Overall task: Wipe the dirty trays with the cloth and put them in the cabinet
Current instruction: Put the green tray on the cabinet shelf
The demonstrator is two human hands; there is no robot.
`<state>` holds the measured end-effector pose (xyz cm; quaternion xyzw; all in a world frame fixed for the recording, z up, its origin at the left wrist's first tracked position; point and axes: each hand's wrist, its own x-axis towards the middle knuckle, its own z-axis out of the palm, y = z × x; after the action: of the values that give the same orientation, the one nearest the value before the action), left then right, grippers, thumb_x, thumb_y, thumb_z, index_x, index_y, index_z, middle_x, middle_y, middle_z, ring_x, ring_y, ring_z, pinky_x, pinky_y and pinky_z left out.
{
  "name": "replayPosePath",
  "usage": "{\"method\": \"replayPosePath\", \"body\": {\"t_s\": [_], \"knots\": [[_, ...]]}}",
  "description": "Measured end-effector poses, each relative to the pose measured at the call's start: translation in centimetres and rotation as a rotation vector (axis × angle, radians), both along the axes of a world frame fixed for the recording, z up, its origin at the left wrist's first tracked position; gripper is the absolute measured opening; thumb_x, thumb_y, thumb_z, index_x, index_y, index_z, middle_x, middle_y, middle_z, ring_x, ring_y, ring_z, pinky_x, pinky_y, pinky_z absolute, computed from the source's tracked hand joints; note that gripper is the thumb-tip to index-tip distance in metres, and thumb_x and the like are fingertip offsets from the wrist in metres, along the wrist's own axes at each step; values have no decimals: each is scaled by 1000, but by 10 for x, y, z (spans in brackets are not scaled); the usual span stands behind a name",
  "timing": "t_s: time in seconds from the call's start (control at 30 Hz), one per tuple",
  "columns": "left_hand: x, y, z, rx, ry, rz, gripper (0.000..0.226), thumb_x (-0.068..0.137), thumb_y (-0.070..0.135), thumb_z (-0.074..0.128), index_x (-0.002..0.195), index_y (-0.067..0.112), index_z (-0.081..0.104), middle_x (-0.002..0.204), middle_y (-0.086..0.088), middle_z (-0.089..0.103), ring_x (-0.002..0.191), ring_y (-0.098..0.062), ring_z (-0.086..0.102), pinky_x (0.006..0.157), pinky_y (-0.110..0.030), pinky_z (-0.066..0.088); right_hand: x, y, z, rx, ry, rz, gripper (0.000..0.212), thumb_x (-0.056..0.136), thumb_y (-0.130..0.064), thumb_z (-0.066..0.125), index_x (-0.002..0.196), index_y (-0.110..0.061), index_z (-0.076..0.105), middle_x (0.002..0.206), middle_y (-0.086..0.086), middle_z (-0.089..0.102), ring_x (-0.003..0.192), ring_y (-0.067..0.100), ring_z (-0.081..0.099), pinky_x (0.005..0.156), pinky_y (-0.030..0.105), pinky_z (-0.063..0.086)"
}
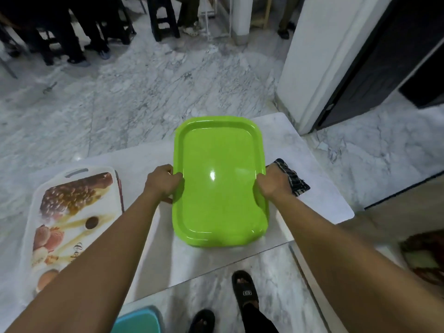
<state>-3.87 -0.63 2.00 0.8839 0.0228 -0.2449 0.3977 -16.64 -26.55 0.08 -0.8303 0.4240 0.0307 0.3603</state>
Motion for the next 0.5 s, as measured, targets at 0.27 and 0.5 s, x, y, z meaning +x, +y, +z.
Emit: {"method": "replayPosePath", "body": {"t_s": [0.27,0.5], "knots": [[-76,-82,107,-217,-126,-529,17,86,20,64,80,6,55,90,-17,64,75,-33,69,50,-49,60,-196,-10,93,-107,-321,-427,6,85,-10,55,87,-14,52,88,11,61,89,32,58,69,36,40],[-237,-185,168,-262,-77,-1174,14,94,9,60,102,-2,61,99,-28,64,63,-30,66,52,-40,60,-444,11,145,-112,-422,-794,8,75,-5,57,82,-8,54,87,17,68,77,30,70,54,40,62]]}}
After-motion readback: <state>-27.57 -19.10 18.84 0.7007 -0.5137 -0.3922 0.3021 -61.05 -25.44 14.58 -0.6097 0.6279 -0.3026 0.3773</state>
